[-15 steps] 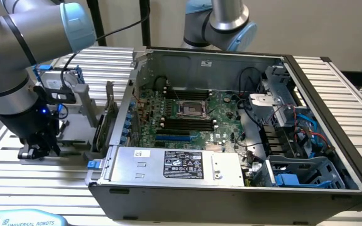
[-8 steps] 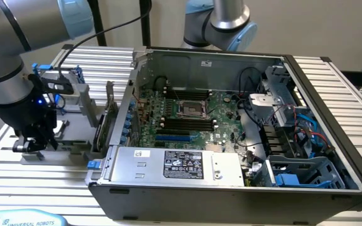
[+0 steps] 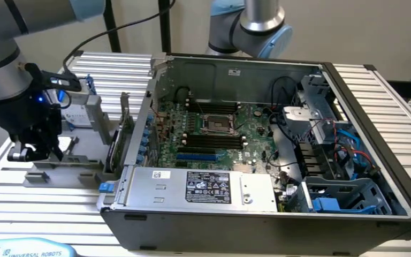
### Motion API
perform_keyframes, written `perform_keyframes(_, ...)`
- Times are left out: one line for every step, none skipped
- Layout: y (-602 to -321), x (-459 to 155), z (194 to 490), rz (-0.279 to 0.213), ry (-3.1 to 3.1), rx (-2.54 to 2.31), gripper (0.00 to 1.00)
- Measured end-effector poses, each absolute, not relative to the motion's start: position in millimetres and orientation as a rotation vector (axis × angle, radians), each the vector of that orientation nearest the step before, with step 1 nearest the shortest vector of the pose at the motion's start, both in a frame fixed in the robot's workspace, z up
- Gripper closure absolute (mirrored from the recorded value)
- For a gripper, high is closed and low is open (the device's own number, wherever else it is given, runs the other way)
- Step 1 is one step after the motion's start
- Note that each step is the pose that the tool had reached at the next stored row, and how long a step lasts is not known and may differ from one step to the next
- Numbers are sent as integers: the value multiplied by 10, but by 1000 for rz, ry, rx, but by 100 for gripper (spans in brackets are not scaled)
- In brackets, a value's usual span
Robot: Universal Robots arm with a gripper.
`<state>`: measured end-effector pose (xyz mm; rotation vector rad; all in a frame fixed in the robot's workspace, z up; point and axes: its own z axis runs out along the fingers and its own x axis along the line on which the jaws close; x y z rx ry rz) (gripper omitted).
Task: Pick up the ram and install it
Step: 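Pick up the ram and move it above insertion slot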
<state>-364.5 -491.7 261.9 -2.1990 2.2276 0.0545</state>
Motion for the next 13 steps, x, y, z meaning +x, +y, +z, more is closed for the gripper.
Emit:
perform_keyframes(-4918,-3632,2663,55,2227,-2199,87)
perform_keyframes(-4917,-3618,2708,56,2227,-2199,87)
perform_keyframes(-4917,-3602,2752,56,2227,-2198,87)
perform_keyframes(-4917,-3582,2797,57,2226,-2198,87)
perform_keyframes(-4918,-3558,2847,57,2226,-2198,87)
perform_keyframes(-4917,-3532,2891,58,2226,-2198,87)
perform_keyframes(-4918,-3505,2936,58,2225,-2198,87)
perform_keyframes(-4918,-3474,2981,58,2225,-2198,87)
perform_keyframes(-4917,-3443,3027,59,2225,-2198,87)
perform_keyframes(-4917,-3412,3071,59,2224,-2198,87)
perform_keyframes(-4917,-3379,3117,60,2224,-2198,87)
perform_keyframes(-4917,-3344,3162,60,2223,-2198,87)
perform_keyframes(-4918,-3308,3209,61,2223,-2198,87)
